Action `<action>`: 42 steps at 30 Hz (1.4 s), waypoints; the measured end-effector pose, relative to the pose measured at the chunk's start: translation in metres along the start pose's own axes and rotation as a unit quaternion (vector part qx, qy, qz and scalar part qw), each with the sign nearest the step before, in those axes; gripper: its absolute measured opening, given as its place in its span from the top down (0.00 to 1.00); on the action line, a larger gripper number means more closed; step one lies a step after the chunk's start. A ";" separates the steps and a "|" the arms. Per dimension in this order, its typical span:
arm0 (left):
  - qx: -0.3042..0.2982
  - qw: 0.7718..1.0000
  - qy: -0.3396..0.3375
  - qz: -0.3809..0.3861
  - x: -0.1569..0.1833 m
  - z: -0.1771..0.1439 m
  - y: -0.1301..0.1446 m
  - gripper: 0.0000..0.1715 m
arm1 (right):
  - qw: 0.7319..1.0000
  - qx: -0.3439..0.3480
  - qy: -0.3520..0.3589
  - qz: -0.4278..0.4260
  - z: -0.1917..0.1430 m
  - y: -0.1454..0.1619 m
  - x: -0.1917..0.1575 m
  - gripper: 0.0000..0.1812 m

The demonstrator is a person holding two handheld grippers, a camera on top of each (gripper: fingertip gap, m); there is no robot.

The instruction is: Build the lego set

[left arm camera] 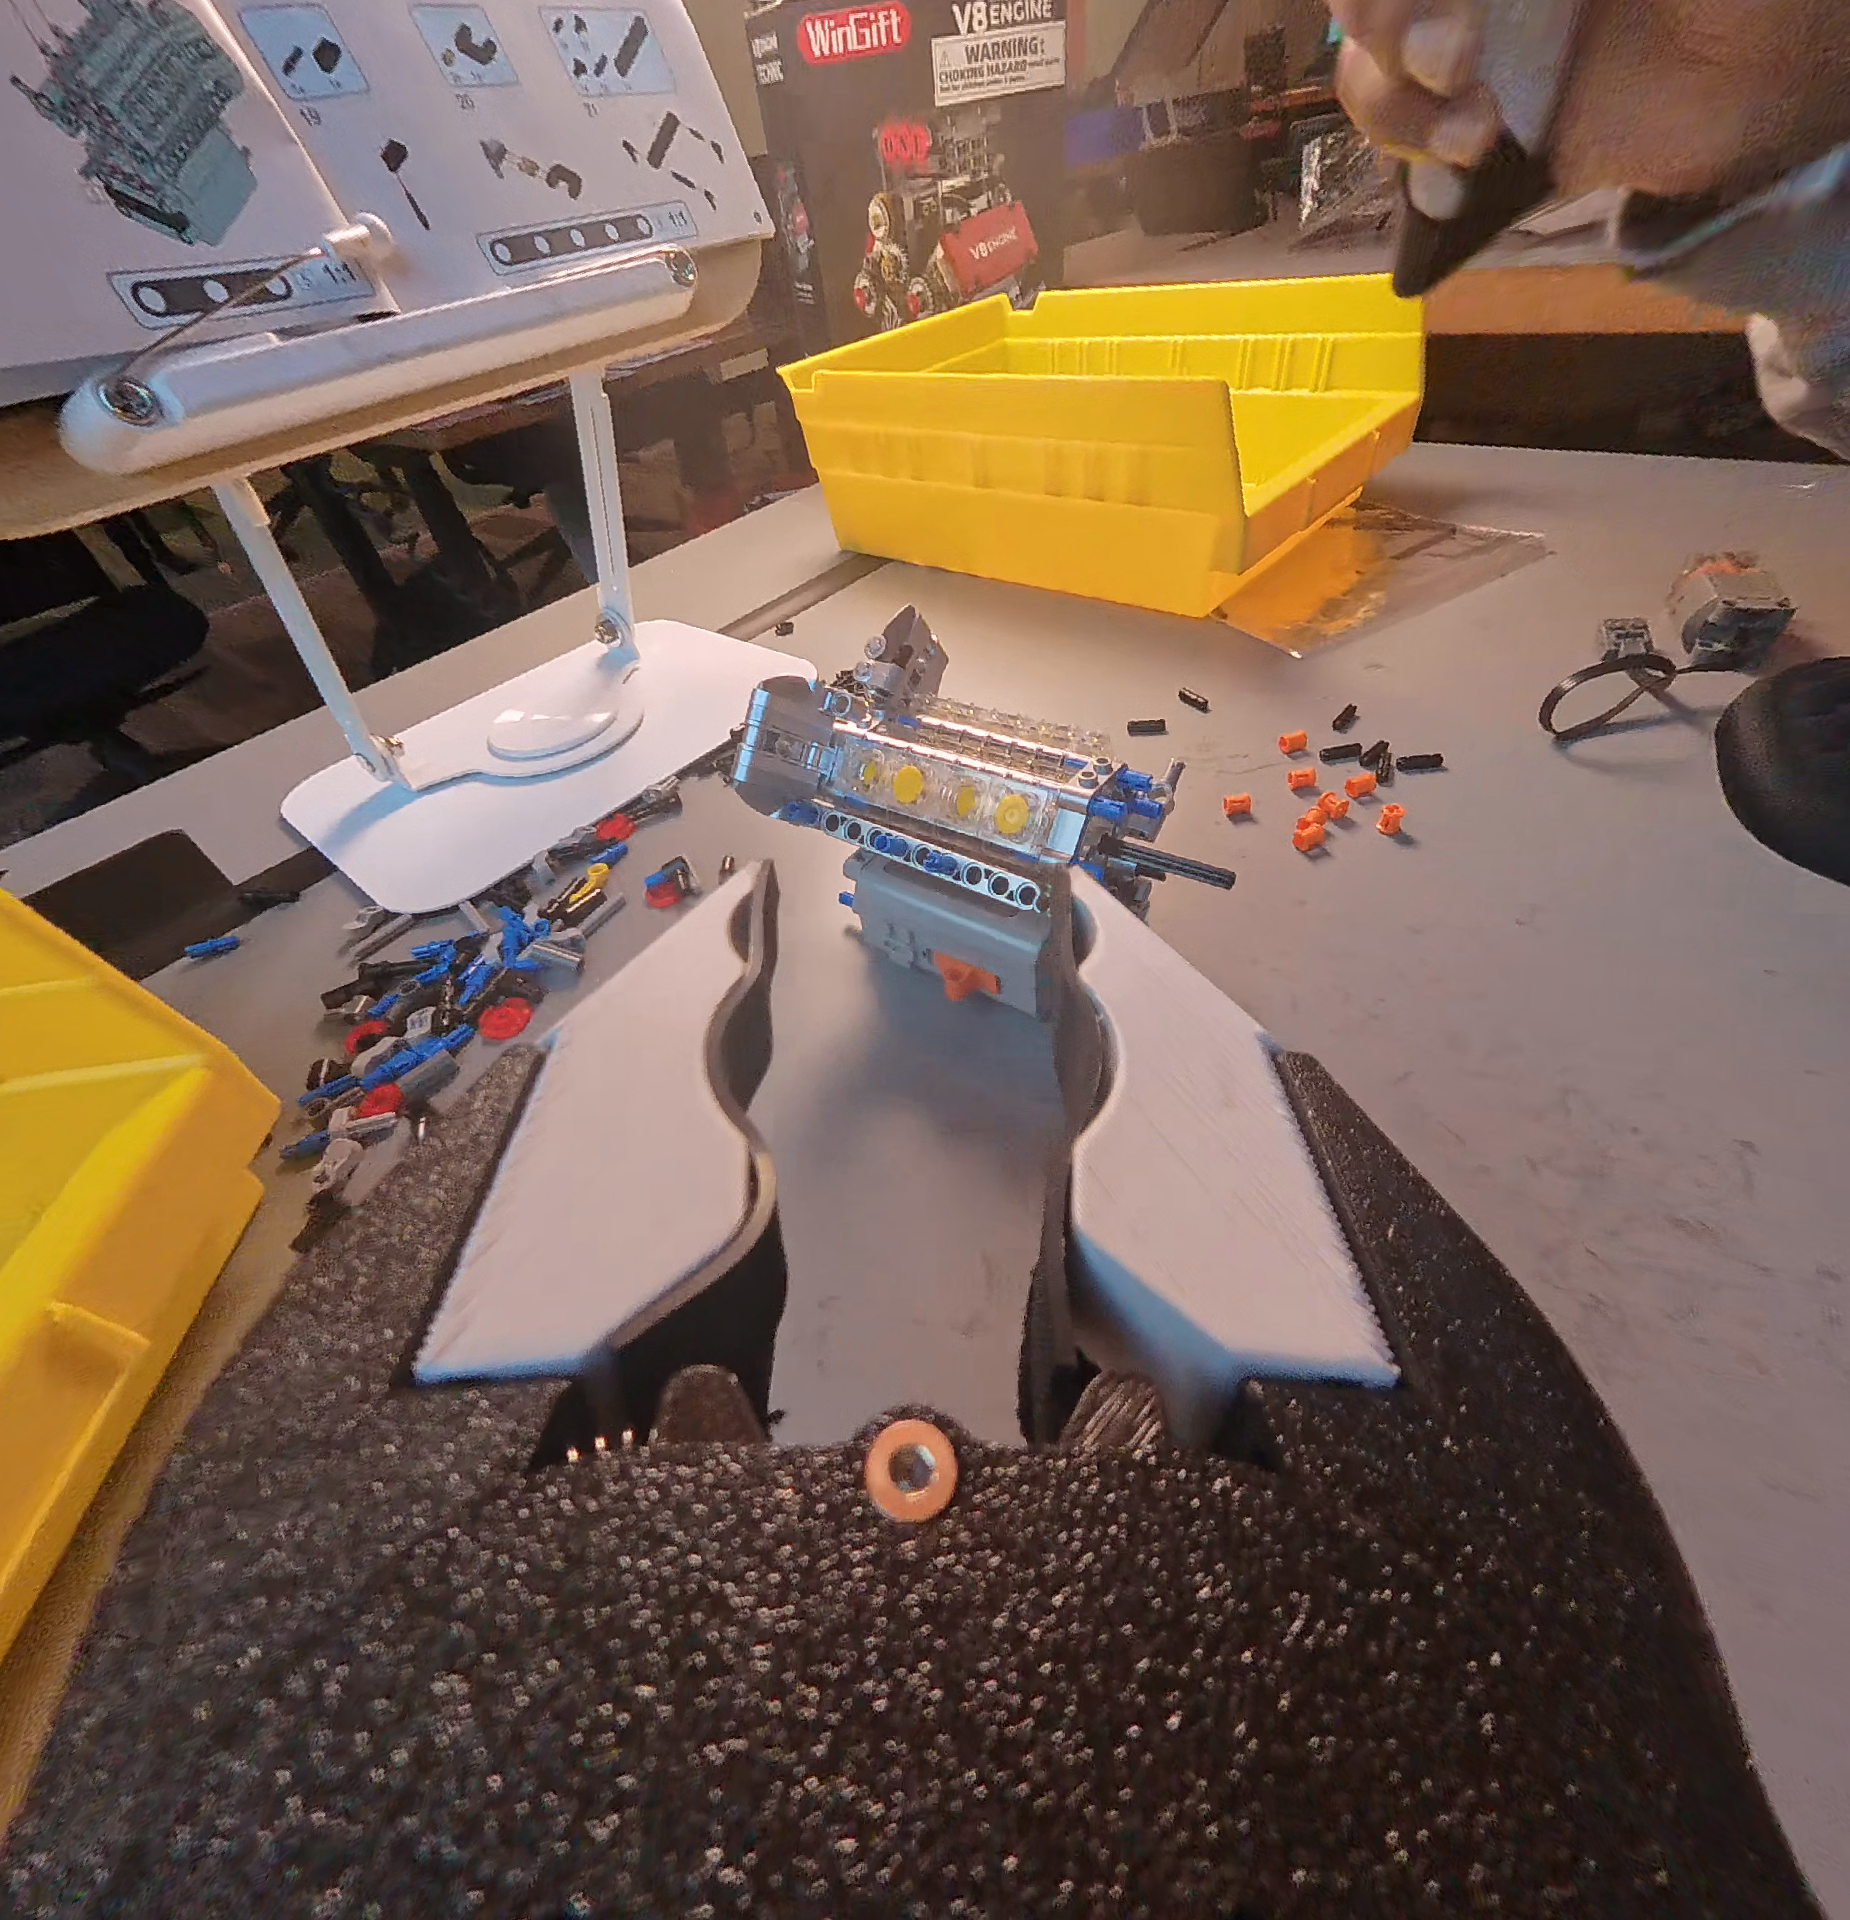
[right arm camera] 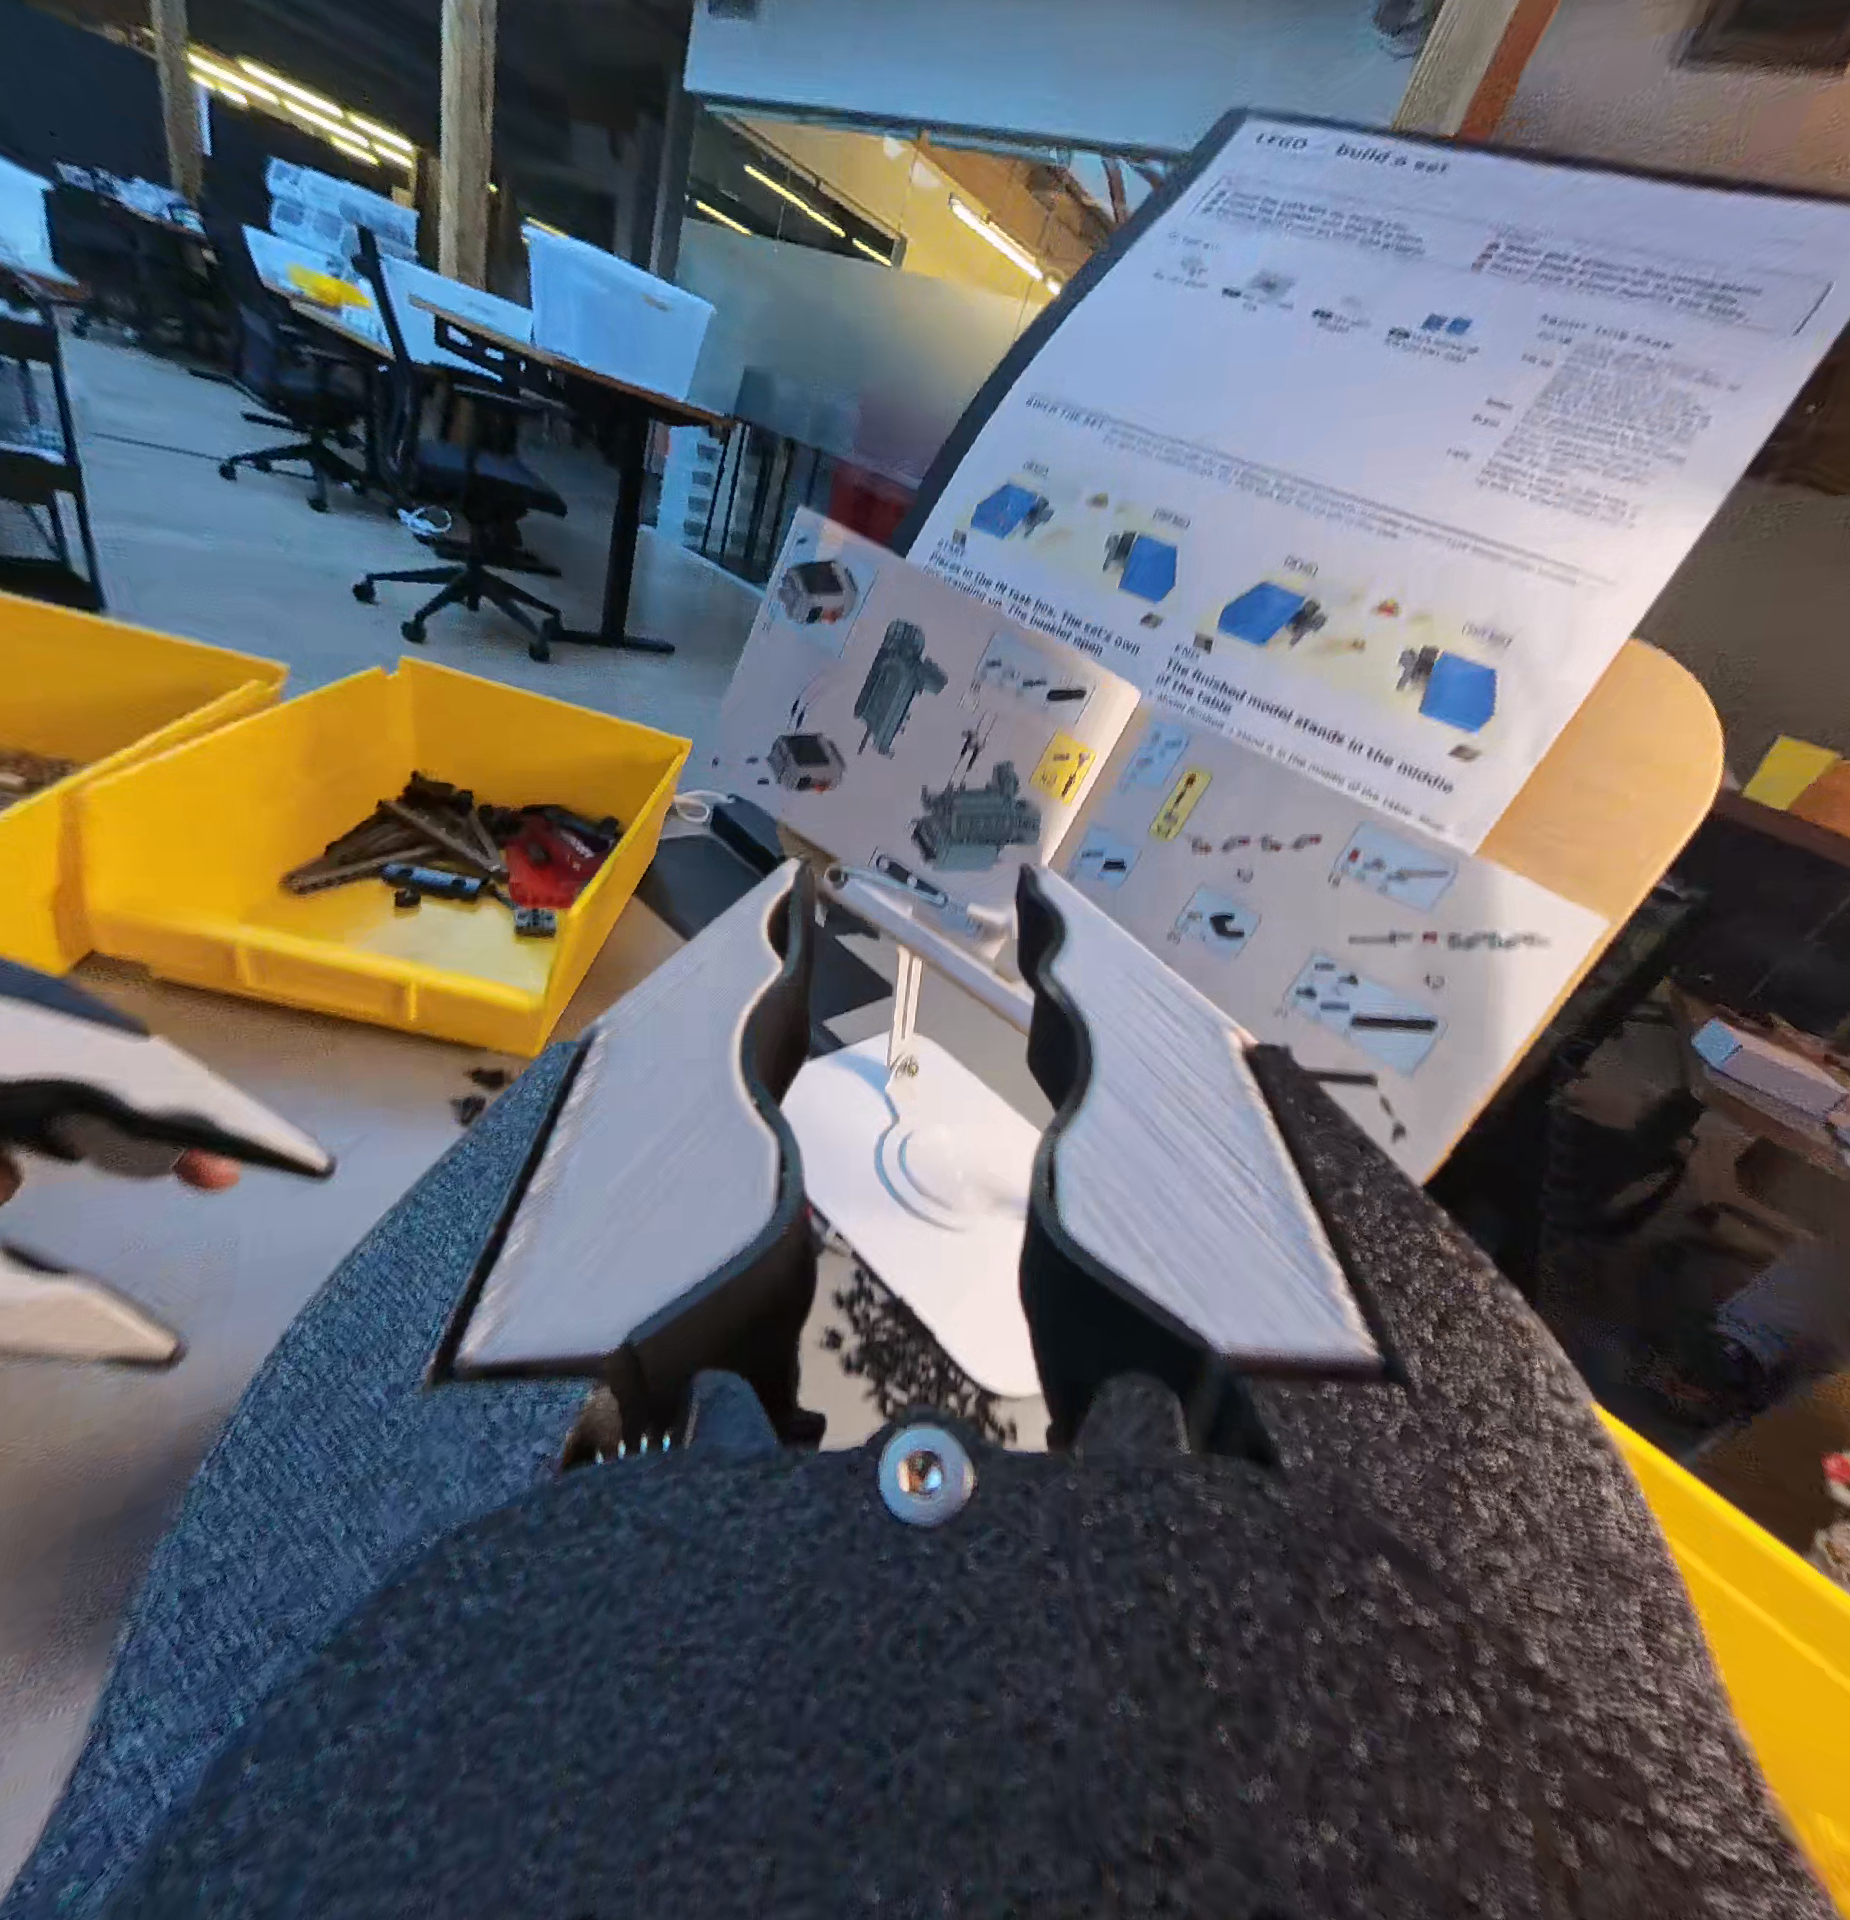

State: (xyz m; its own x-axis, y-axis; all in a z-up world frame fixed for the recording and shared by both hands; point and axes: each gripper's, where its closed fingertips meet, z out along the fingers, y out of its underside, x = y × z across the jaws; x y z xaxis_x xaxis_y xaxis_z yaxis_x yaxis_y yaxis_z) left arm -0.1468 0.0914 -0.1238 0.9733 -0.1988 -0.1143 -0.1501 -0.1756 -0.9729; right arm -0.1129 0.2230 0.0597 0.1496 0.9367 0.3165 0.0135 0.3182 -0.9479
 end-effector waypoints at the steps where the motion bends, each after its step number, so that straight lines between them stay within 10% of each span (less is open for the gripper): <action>1: 0.003 1.000 0.007 -0.003 0.003 0.000 -0.002 0.71 | 1.000 0.005 0.003 0.000 0.016 -0.008 0.004 0.81; 13: 0.001 1.000 0.015 0.001 0.011 -0.001 -0.002 0.71 | 0.996 -0.003 0.067 0.058 0.160 0.039 0.069 1.00; 27: -0.004 0.999 0.034 -0.013 0.015 0.002 0.002 0.71 | 0.996 -0.024 0.085 0.032 0.183 0.055 0.088 1.00; 36: 0.004 0.999 0.029 -0.016 0.013 -0.001 -0.002 0.71 | 0.993 0.015 -0.046 0.103 0.081 0.025 0.007 0.97; 42: 0.012 0.999 0.035 -0.009 0.018 -0.003 -0.009 0.71 | 0.990 -0.043 -0.083 0.105 -0.013 0.079 -0.070 0.89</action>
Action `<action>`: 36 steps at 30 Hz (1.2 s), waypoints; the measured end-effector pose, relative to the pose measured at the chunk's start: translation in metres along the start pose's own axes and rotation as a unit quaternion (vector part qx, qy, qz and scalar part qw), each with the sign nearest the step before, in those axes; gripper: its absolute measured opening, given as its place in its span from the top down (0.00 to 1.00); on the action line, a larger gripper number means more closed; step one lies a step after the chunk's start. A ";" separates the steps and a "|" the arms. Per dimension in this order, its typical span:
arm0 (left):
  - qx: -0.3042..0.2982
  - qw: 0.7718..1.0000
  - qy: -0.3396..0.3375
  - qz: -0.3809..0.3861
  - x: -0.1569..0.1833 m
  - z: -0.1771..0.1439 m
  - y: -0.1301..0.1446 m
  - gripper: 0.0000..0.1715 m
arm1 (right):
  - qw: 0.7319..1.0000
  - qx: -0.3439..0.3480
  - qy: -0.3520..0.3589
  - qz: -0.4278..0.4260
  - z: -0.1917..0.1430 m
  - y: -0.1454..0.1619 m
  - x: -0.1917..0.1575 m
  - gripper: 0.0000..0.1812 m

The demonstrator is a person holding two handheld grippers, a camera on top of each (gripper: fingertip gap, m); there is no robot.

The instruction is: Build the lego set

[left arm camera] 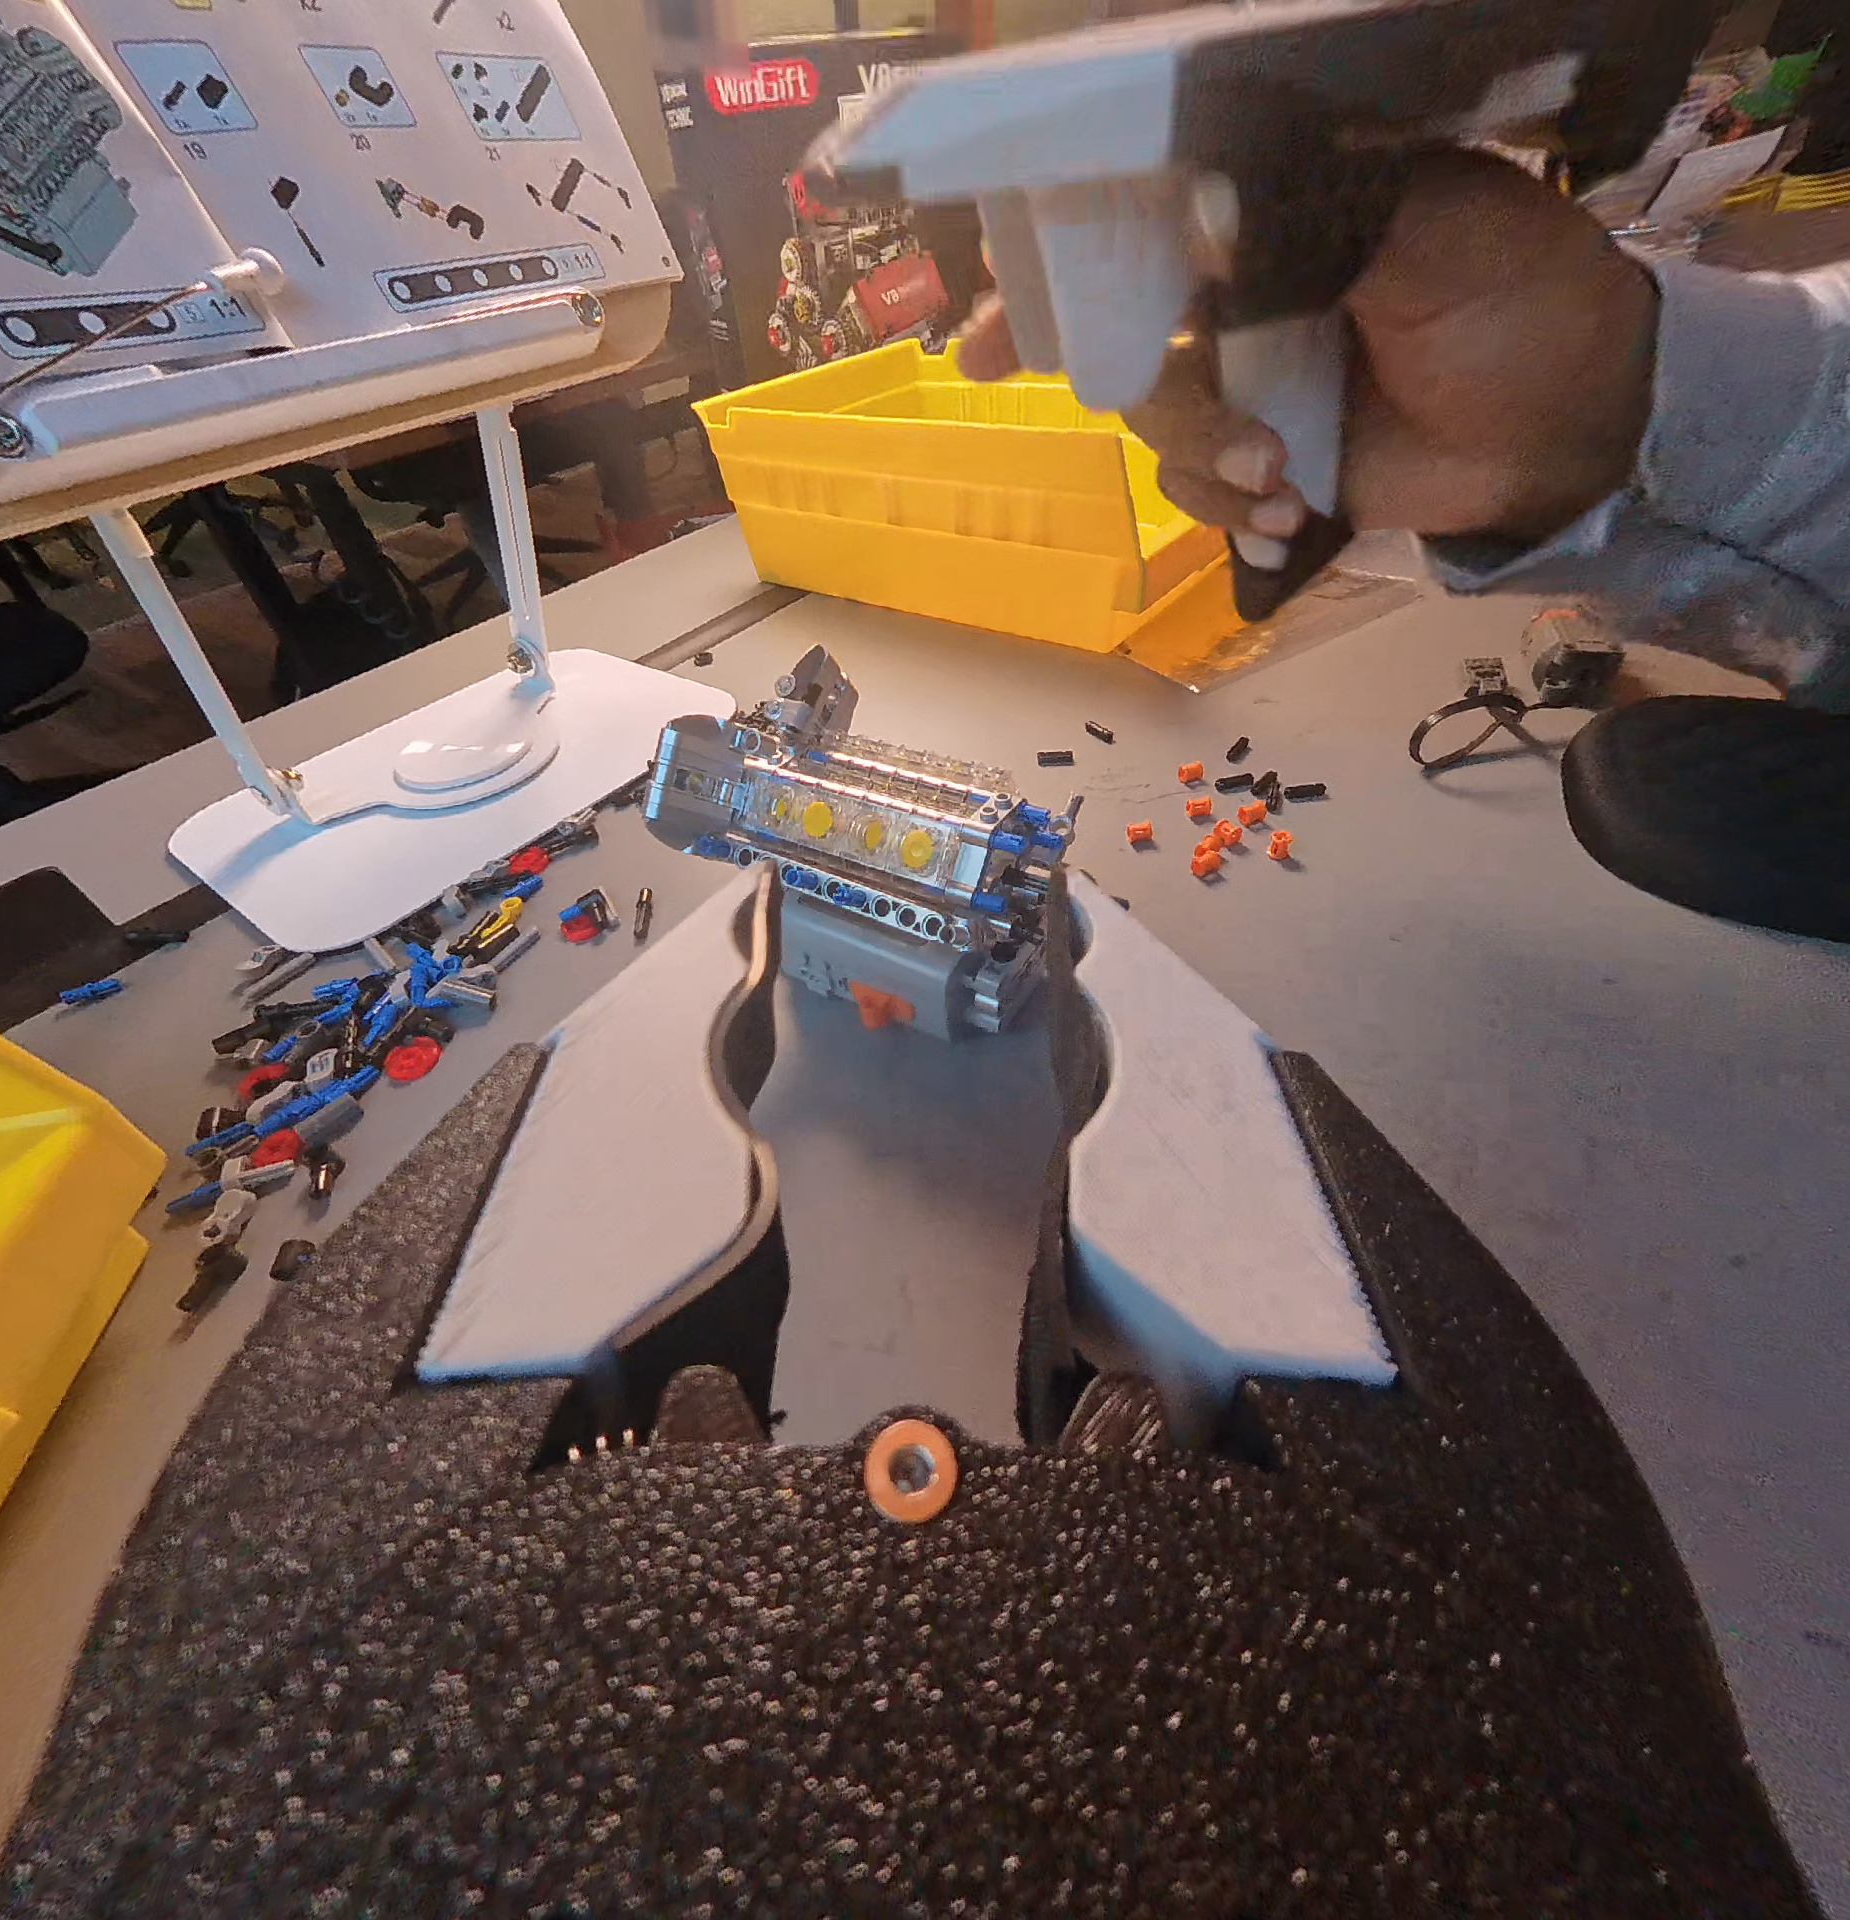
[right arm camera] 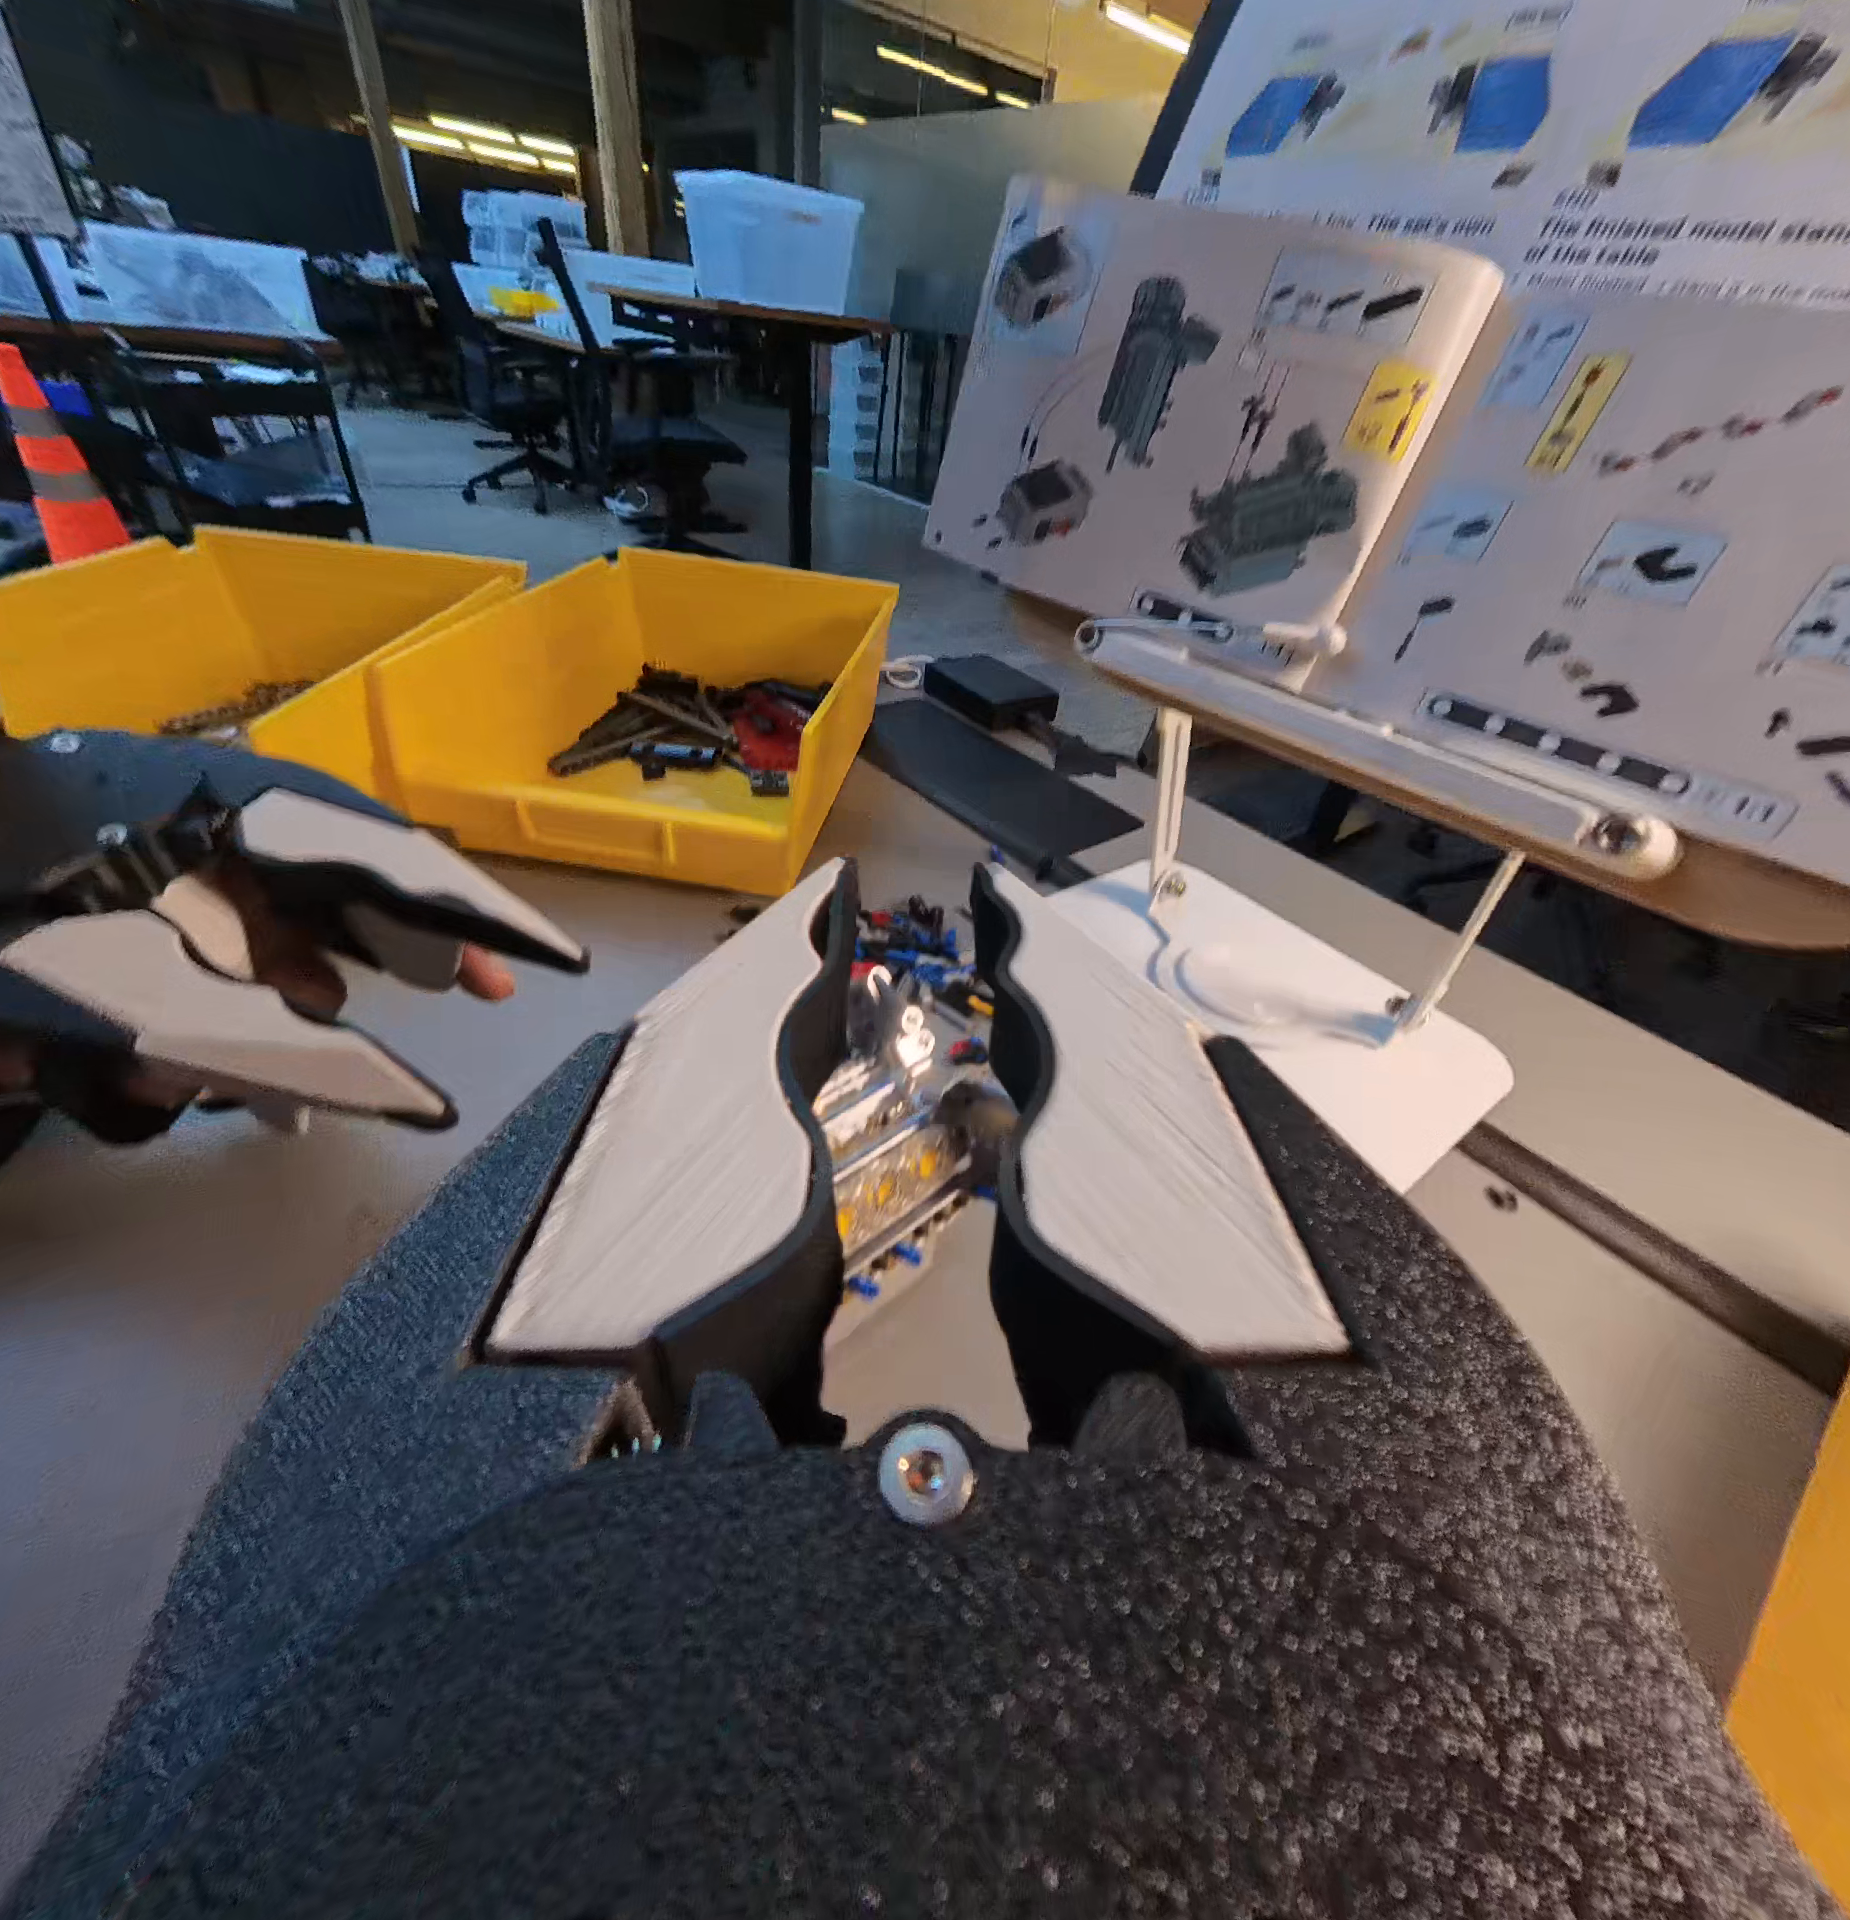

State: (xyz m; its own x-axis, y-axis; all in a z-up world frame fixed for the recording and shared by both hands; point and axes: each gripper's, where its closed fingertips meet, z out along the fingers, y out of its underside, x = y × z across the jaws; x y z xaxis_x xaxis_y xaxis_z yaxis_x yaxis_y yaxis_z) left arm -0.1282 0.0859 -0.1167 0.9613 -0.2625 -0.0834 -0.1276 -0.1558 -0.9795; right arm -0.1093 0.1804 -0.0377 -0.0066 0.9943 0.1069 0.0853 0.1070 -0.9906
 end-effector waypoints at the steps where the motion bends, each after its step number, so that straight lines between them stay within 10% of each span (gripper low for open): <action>1: 0.001 1.000 0.000 0.002 0.001 0.000 -0.001 0.71 | 1.000 -0.006 0.004 -0.005 -0.007 0.013 -0.007 0.86; 9: -0.003 0.999 -0.015 0.028 -0.002 -0.002 -0.001 0.71 | 0.997 -0.007 -0.002 -0.078 -0.010 0.047 -0.023 0.69; 36: -0.215 0.941 -0.249 -0.086 -0.148 -0.022 0.086 0.76 | 0.995 -0.033 -0.077 -0.052 -0.006 0.070 -0.056 0.78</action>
